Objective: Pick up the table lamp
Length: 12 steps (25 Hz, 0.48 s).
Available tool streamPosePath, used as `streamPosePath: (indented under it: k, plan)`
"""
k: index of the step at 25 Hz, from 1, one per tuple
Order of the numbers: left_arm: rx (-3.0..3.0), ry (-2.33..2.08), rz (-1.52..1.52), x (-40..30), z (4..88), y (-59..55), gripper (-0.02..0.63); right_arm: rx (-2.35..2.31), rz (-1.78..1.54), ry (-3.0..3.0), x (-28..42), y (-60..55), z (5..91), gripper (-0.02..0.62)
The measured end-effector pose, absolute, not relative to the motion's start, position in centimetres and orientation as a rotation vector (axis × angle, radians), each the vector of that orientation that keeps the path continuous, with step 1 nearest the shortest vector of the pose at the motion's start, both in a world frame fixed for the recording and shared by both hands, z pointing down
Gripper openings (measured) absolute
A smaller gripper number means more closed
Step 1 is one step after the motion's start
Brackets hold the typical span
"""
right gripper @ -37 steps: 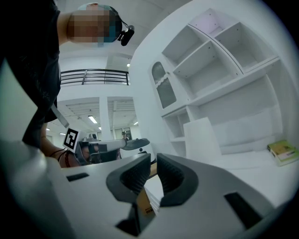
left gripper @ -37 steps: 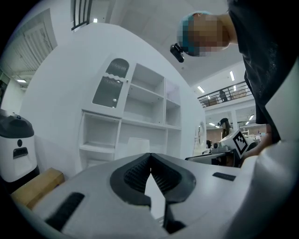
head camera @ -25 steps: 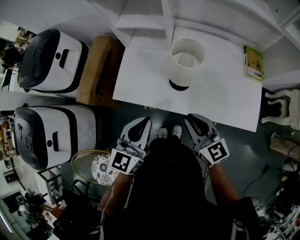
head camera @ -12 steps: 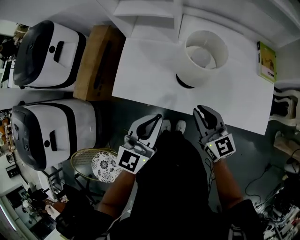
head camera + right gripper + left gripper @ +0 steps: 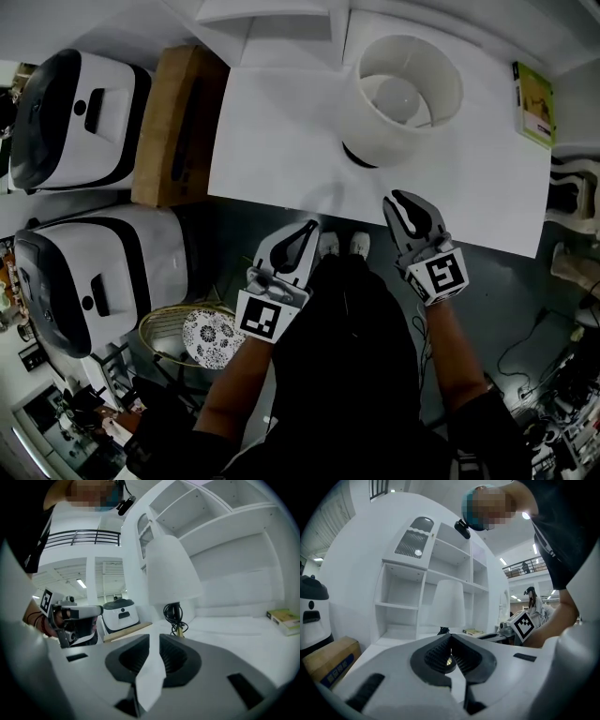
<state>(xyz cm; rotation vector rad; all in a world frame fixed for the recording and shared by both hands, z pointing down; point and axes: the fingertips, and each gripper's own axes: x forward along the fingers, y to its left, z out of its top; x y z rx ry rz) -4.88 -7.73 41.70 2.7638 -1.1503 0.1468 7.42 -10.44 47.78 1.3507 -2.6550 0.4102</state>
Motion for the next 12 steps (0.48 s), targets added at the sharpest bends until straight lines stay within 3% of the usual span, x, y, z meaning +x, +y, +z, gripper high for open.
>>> streamPosePath:
  k: [12]
  plan:
    - [2.725, -1.183, 0.147, -4.8, 45.4, -8.7, 0.017, 1.381, 0.420, -2.591, 9.7, -12.7, 52.0, 0.084]
